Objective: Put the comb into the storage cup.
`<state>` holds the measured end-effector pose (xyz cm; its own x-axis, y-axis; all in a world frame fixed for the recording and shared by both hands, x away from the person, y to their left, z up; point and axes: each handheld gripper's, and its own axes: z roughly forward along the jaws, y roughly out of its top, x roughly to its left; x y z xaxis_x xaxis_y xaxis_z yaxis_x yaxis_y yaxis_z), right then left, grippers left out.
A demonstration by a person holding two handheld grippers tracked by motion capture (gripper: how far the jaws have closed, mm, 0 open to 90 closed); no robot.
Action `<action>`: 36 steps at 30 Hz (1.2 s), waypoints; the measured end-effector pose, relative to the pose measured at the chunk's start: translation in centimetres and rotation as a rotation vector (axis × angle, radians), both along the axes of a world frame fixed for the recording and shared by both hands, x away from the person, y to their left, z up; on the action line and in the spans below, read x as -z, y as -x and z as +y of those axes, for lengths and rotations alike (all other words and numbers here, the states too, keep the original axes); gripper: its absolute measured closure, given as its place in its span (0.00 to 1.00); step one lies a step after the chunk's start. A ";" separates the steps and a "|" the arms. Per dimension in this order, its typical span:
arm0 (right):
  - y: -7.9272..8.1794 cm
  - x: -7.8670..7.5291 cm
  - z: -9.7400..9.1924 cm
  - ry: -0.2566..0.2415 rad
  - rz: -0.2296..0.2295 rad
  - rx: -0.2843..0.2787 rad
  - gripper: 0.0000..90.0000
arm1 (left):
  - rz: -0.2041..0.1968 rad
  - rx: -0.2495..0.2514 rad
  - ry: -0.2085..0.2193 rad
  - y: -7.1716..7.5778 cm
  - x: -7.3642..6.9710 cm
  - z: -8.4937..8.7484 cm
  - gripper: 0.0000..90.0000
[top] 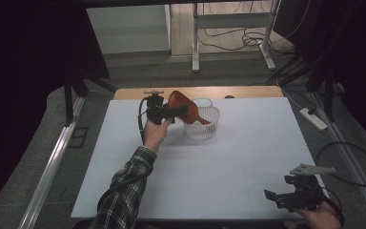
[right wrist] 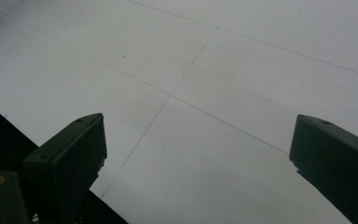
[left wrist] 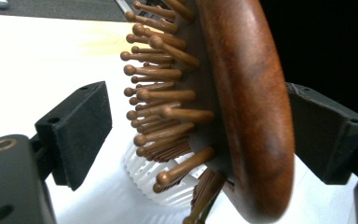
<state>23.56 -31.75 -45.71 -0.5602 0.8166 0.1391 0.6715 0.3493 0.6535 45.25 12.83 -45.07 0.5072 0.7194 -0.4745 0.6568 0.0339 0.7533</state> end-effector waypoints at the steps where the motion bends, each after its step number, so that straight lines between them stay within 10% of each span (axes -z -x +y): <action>1: 0.0 0.0 0.0 0.001 0.001 -0.001 0.04 | -0.004 0.003 -0.007 0.0 0.0 0.0 0.13; 21: 0.0 0.0 0.0 -0.001 0.003 0.003 0.04 | -0.092 0.040 -0.156 0.3 -1.2 0.7 0.04; 36: 0.0 0.0 0.0 -0.001 -0.002 0.006 0.00 | -0.127 0.077 -0.164 0.5 -1.9 1.7 0.03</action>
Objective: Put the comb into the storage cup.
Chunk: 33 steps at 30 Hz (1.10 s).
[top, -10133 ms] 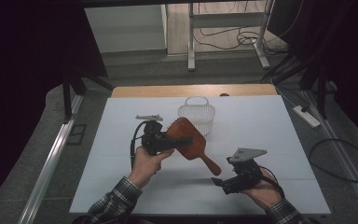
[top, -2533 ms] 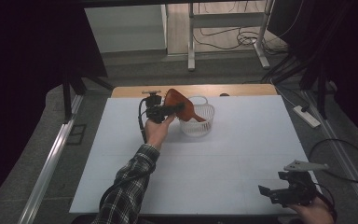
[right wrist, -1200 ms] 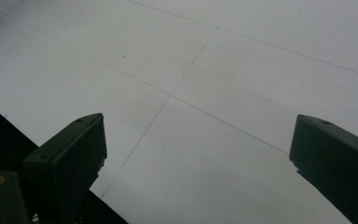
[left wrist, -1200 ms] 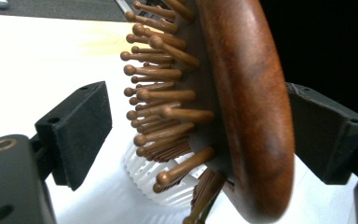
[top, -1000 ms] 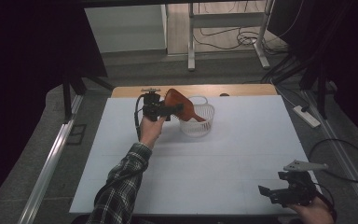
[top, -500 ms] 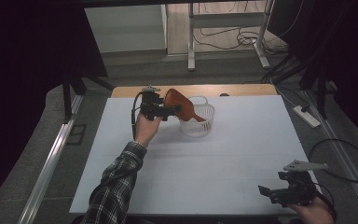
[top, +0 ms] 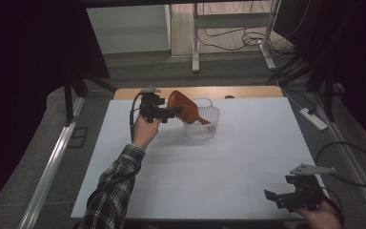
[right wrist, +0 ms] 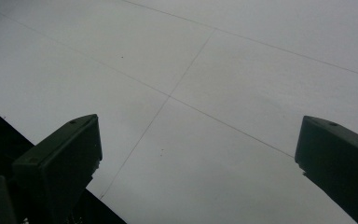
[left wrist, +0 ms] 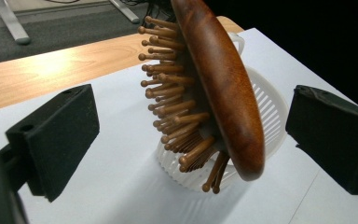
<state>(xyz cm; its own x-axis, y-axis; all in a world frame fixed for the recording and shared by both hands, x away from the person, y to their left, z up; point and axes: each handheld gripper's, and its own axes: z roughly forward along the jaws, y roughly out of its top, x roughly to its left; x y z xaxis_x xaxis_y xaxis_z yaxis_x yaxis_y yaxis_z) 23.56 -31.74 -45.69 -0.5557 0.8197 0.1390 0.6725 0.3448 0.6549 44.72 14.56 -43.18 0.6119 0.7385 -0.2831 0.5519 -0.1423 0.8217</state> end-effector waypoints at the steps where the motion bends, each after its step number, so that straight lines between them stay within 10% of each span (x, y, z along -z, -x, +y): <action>1: 0.0 0.0 0.0 0.001 0.000 -0.002 0.00 | -0.004 0.003 -0.002 0.0 -0.1 0.0 0.03; 33: 0.1 0.0 0.1 0.007 -0.011 -0.011 0.00 | -0.058 0.007 -0.058 2.7 -0.9 2.1 0.01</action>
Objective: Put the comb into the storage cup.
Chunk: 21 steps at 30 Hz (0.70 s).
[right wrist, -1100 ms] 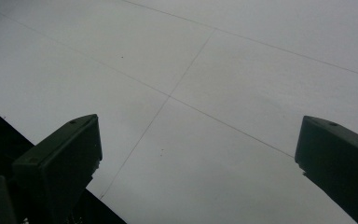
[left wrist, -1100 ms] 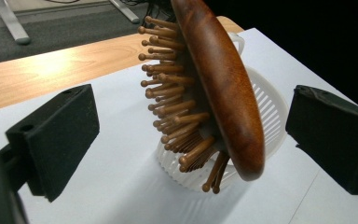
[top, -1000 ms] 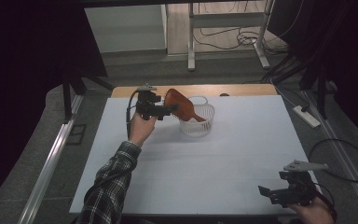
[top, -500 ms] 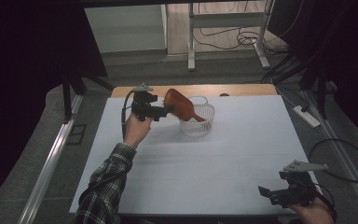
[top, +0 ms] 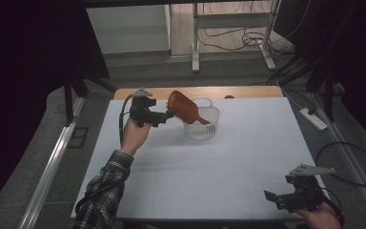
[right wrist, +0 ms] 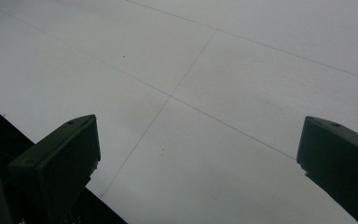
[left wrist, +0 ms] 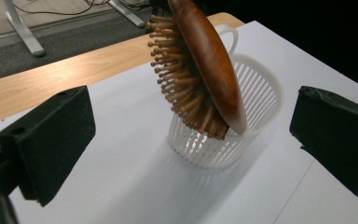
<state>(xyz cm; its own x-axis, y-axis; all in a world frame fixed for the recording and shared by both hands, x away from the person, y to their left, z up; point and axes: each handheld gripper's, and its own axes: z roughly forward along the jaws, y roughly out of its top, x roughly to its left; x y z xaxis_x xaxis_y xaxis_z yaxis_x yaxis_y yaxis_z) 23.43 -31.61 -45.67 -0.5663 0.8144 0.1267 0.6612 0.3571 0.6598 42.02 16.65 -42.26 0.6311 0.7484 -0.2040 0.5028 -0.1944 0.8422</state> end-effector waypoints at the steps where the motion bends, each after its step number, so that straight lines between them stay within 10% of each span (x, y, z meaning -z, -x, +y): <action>1: 0.0 0.0 0.0 0.000 -0.001 -0.002 0.00 | -0.003 -0.001 -0.003 0.1 0.0 0.0 0.00; 21: 0.4 -0.2 0.2 0.022 -0.040 -0.009 0.00 | -0.008 0.005 -0.034 1.5 2.0 0.5 0.00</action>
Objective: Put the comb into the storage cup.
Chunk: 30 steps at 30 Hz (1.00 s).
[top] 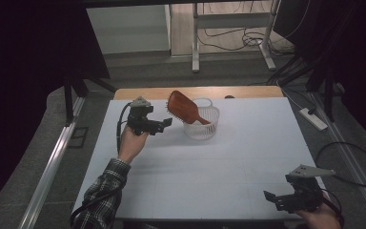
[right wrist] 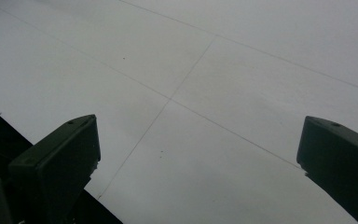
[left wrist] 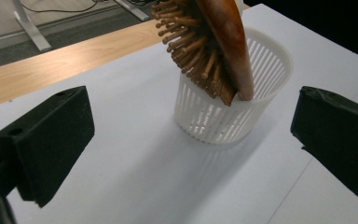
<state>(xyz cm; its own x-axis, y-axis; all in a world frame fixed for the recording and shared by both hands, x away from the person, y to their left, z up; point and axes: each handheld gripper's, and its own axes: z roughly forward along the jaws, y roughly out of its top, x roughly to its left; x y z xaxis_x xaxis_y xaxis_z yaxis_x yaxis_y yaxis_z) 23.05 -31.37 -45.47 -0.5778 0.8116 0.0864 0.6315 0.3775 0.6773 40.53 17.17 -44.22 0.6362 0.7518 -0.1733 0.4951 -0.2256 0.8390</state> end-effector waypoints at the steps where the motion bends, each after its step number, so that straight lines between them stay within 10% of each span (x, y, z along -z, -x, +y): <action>1: 0.1 0.0 0.0 0.002 -0.009 -0.001 0.00 | 0.002 0.003 -0.001 0.0 0.1 0.0 0.00; 7: 0.4 -0.2 -0.1 0.031 -0.065 0.011 0.00 | -0.004 0.023 -0.041 0.3 0.7 -0.7 0.00; 30: 0.2 -0.1 -0.2 0.021 -0.045 0.019 0.00 | 0.010 0.011 -0.080 2.7 1.0 0.1 0.00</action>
<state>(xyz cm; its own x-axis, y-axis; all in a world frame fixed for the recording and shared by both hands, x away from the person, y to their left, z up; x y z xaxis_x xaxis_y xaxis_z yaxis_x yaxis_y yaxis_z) 22.83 -31.59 -45.42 -0.5651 0.8239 0.0429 0.6075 0.3804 0.6974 37.83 17.29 -45.19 0.6430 0.7566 -0.1192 0.5004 -0.2971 0.8133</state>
